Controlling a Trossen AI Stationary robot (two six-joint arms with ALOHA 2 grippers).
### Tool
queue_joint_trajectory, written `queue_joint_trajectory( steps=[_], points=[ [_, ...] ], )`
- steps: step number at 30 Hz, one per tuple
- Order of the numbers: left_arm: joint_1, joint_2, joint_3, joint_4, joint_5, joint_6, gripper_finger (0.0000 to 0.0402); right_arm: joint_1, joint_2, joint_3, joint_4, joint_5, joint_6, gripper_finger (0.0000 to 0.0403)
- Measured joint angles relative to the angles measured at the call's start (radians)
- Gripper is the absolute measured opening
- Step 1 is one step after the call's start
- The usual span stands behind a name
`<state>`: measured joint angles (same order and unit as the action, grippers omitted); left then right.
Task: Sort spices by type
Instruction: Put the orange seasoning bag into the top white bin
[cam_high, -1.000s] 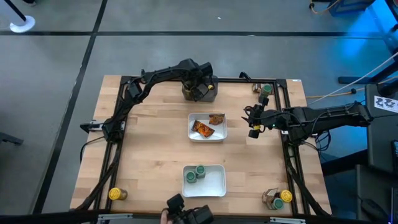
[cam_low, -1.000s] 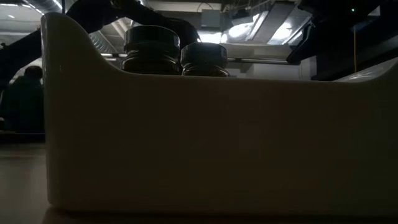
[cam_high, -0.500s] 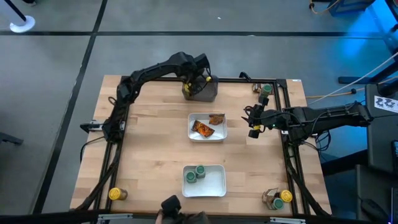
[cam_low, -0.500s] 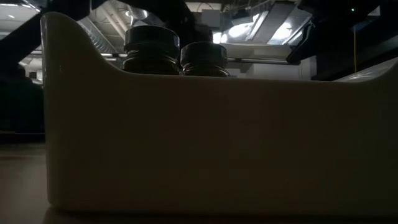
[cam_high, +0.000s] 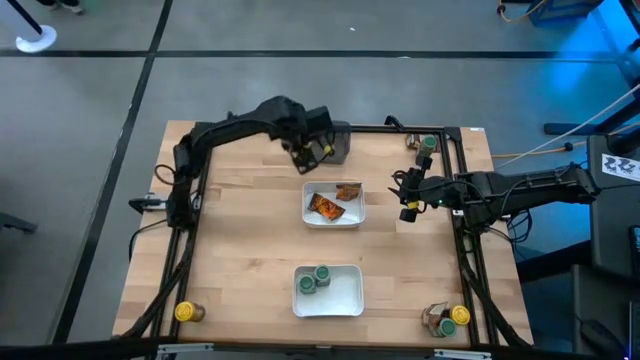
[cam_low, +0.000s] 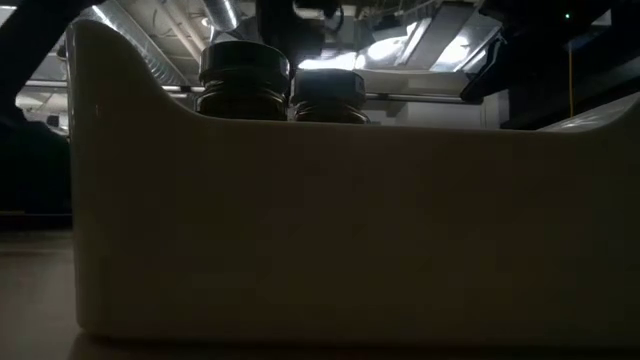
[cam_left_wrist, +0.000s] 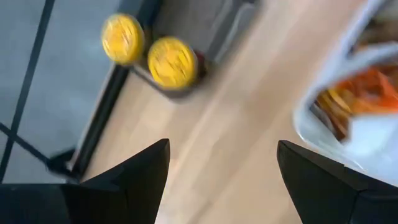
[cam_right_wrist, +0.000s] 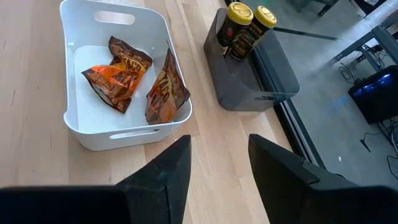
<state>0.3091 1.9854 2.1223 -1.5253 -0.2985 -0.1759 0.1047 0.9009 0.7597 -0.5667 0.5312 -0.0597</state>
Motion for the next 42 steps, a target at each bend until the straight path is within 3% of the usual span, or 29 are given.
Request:
queue_joint_trajectory(
  steps=[7, 20, 27, 33, 42],
  points=[
    [-0.185, -0.081, -0.024, -0.046, -0.001, -0.156, 0.0280, 0.000, 0.000, 0.000, 0.000, 0.000, -0.020, 0.0163],
    [-0.596, -0.209, -0.179, -0.046, 0.011, -0.503, 0.0280, 0.000, 0.000, 0.000, -0.003, 0.000, -0.024, 0.0163],
    [-0.801, -0.211, -0.252, -0.045, 0.013, -0.564, 0.0280, 0.000, 0.000, 0.000, -0.003, 0.008, -0.023, 0.0163],
    [-0.923, -0.211, -0.329, -0.040, 0.076, -0.694, 0.0280, 0.000, 0.000, 0.000, -0.003, 0.014, -0.016, 0.0163],
    [-1.051, -0.211, -0.417, -0.037, 0.313, -0.850, 0.0280, 0.000, 0.000, 0.000, -0.012, 0.008, 0.031, 0.0163]
  ],
)
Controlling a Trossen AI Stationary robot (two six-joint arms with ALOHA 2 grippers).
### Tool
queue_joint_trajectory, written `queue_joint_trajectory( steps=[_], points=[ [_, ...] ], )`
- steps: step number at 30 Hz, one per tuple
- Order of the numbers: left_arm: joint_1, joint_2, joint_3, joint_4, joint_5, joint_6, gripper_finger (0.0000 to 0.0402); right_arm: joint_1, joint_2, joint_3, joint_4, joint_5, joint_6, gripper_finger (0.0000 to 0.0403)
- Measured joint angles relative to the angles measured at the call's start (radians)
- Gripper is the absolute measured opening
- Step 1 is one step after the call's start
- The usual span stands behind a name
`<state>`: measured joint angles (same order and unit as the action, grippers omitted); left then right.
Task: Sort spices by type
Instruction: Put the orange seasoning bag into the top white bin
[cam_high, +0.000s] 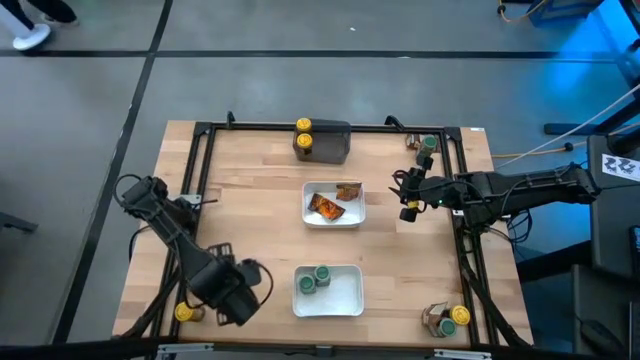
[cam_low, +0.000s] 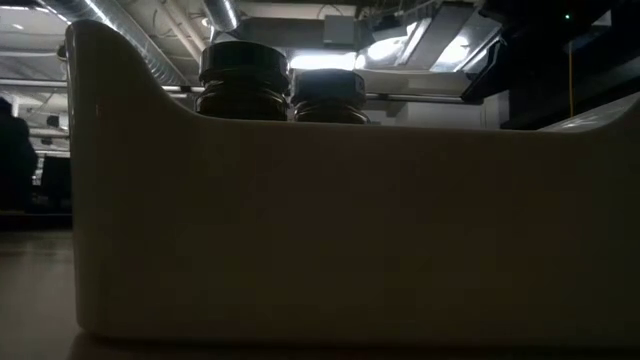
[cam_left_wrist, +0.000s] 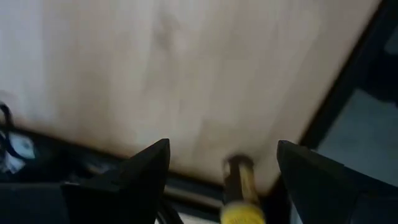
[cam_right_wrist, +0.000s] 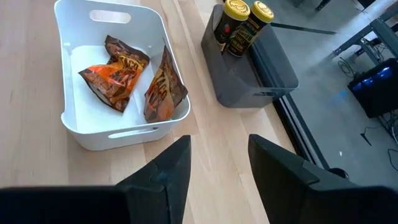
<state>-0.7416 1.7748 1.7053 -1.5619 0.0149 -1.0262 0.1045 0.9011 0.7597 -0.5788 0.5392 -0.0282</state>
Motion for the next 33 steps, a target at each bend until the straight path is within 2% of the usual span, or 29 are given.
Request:
queue_joint_trajectory(
  steps=[6, 11, 14, 17, 19, 24, 29, 33],
  points=[
    [-0.060, 0.000, -0.008, 0.003, 0.123, -0.172, 0.0280, 0.000, 0.000, 0.000, 0.000, 0.000, 0.001, 0.0163],
    [-0.115, 0.000, -0.008, 0.028, 0.132, -0.304, 0.0280, 0.000, 0.000, 0.000, 0.000, 0.000, 0.000, 0.0163],
    [-0.129, 0.000, -0.008, 0.058, 0.116, -0.423, 0.0280, 0.000, 0.000, 0.002, 0.000, -0.049, 0.047, 0.0163],
    [-0.138, 0.000, -0.008, 0.109, 0.051, -0.478, 0.0280, 0.001, 0.000, 0.044, -0.021, -0.127, 0.068, 0.0163],
    [-0.147, 0.000, -0.008, 0.166, -0.025, -0.479, 0.0280, 0.012, 0.000, 0.092, -0.035, -0.218, 0.096, 0.0163],
    [-0.149, 0.000, -0.007, 0.245, -0.201, -0.415, 0.0280, 0.121, 0.006, 0.217, -0.097, -0.386, 0.188, 0.0163],
    [-0.140, 0.001, -0.007, 0.246, -0.335, -0.330, 0.0280, 0.310, 0.055, 0.297, -0.171, -0.399, 0.303, 0.0163],
    [-0.134, 0.001, -0.007, 0.246, -0.398, -0.291, 0.0280, 0.465, 0.129, 0.355, -0.219, -0.341, 0.371, 0.0163]
  ],
)
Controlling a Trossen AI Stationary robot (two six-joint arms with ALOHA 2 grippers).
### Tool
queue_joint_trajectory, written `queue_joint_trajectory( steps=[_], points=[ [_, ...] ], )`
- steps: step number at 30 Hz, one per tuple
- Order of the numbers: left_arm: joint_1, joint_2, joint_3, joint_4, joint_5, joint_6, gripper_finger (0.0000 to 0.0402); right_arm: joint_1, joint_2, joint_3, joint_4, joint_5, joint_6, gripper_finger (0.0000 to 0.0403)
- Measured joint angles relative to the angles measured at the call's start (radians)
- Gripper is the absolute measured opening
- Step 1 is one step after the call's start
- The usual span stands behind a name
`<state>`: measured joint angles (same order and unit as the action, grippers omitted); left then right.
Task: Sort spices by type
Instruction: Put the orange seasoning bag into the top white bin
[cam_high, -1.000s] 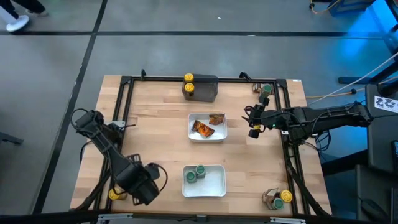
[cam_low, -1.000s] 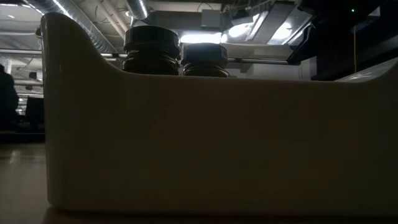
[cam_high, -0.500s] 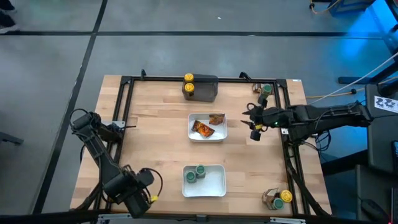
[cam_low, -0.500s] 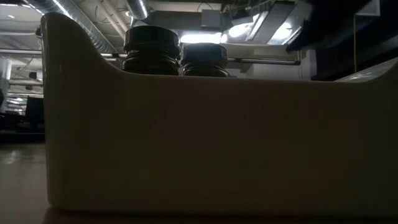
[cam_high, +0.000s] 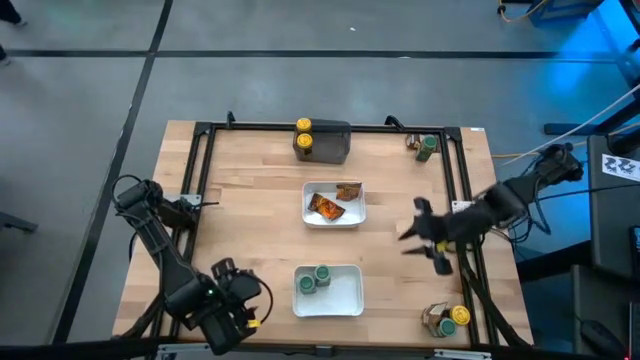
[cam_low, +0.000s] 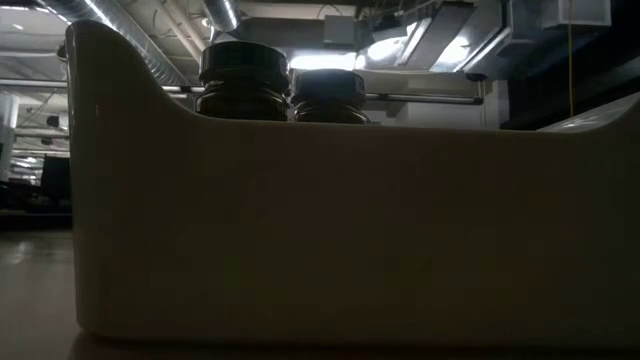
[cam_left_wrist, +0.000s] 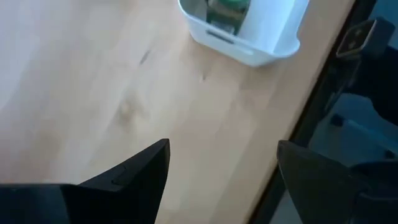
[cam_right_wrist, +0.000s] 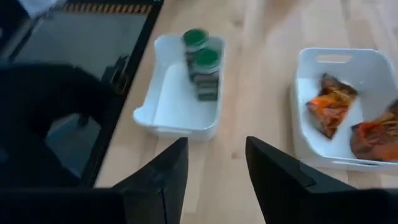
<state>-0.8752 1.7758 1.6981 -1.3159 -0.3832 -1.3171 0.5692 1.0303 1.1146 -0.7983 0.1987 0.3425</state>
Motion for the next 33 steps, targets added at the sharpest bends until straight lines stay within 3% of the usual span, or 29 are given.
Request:
queue_joint_trajectory(
  steps=[6, 12, 21, 25, 33],
  points=[
    [0.006, 0.000, -0.004, 0.031, -0.057, 0.011, 0.0280, 0.175, 0.152, 0.133, -0.130, 0.114, 0.069, 0.0163],
    [0.007, 0.010, -0.005, 0.031, -0.076, 0.011, 0.0280, 0.285, 0.286, 0.276, -0.275, 0.119, 0.215, 0.0163],
    [0.034, 0.023, -0.006, 0.029, -0.145, 0.052, 0.0280, 0.403, 0.356, 0.314, -0.393, 0.009, 0.524, 0.0163],
    [0.056, 0.029, -0.006, 0.032, -0.183, 0.084, 0.0280, 0.435, 0.371, 0.314, -0.399, 0.009, 0.537, 0.0163],
    [0.101, 0.042, -0.006, 0.047, -0.251, 0.170, 0.0280, 0.440, 0.411, 0.314, -0.408, -0.129, 0.603, 0.0163]
  ],
)
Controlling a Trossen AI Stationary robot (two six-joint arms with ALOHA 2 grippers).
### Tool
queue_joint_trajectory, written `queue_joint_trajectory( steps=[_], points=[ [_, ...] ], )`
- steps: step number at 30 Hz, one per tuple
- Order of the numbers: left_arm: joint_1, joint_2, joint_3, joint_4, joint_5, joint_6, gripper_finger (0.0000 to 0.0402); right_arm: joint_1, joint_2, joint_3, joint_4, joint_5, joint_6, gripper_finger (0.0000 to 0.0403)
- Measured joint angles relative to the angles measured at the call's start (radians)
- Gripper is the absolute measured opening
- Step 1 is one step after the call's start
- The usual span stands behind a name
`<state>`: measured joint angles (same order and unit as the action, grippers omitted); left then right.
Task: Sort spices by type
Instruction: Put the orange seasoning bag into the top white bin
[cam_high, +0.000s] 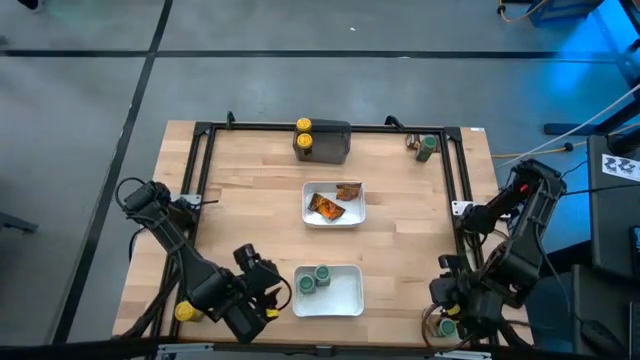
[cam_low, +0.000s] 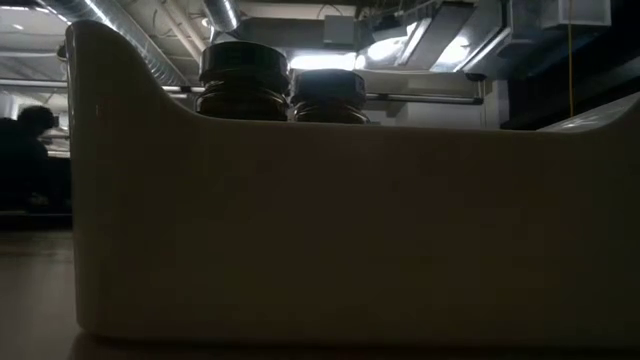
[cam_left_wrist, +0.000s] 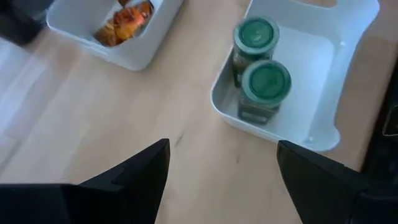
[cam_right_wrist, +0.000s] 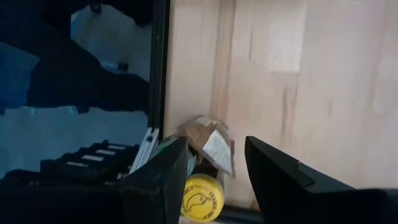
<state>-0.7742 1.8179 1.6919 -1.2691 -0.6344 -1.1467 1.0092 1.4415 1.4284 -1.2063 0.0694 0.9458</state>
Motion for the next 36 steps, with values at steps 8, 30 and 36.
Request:
queue_joint_trajectory(
  steps=[8, 30, 36],
  points=[
    [0.051, 0.000, 0.000, 0.003, -0.050, 0.074, 0.0280, 0.055, 0.082, 0.000, 0.000, -0.039, -0.062, 0.0163],
    [0.077, 0.000, 0.000, 0.005, -0.050, 0.071, 0.0280, 0.078, 0.247, -0.001, -0.013, -0.031, -0.248, 0.0162],
    [0.076, 0.000, 0.000, 0.005, -0.050, 0.072, 0.0280, 0.077, 0.247, -0.001, -0.017, -0.010, -0.264, 0.0135]
  ],
)
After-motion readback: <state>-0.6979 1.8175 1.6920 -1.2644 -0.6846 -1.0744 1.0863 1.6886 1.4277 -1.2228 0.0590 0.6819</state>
